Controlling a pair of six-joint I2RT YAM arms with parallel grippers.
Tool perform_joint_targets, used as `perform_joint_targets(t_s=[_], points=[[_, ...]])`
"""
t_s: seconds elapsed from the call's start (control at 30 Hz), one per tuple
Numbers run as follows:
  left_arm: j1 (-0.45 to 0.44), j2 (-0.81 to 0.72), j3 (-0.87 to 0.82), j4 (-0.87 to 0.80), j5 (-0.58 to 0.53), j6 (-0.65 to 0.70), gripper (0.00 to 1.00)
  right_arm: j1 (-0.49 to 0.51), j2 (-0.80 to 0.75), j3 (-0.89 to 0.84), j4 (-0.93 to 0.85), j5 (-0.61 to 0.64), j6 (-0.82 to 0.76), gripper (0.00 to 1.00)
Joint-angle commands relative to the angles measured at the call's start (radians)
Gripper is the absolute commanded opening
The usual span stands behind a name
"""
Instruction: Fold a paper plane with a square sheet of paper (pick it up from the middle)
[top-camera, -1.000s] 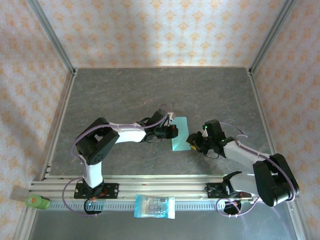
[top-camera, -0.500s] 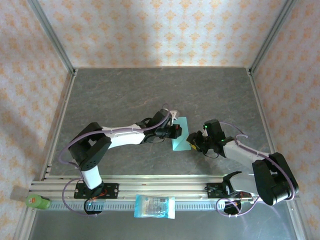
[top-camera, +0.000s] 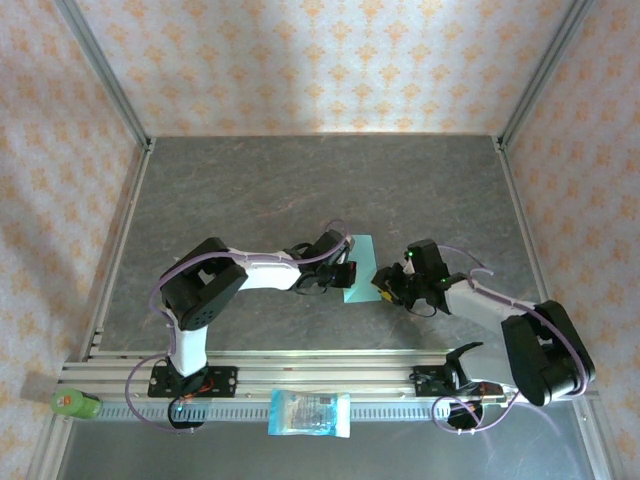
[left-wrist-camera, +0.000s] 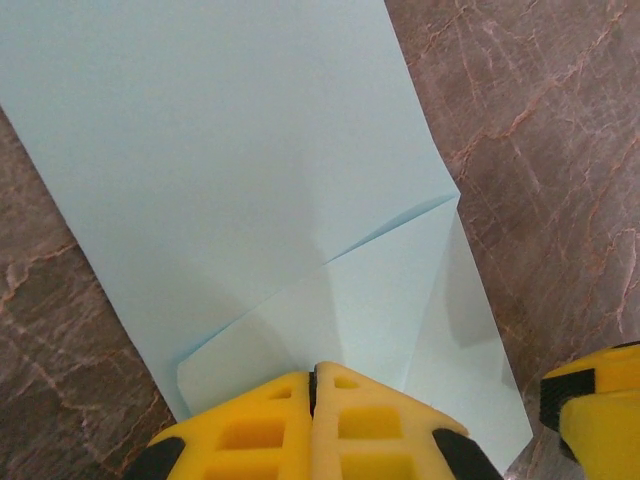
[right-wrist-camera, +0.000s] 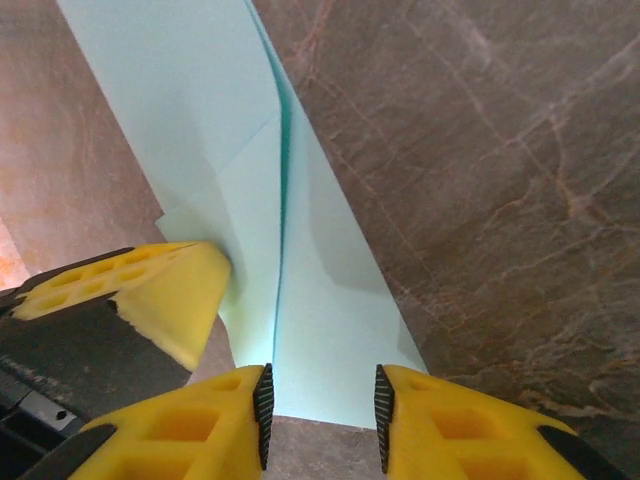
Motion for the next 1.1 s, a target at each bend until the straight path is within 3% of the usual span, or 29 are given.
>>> perform_joint_targets(t_s=[0.0, 0.67, 1.07], points=[[-0.002, 0.006, -0.036, -0.006, -0.015, -0.006, 0.00, 0.009, 0.033, 0.017, -0.006, -0.004, -0.022, 0.34], [-0.002, 0.006, -0.042, 0.009, 0.001, -0.007, 0.00, 0.032, 0.176, 0.149, 0.050, 0.010, -0.053, 0.37], [-0.002, 0.006, -0.055, 0.053, 0.026, -0.030, 0.00, -0.042, 0.277, 0.216, 0.119, -0.081, -0.108, 0.36]])
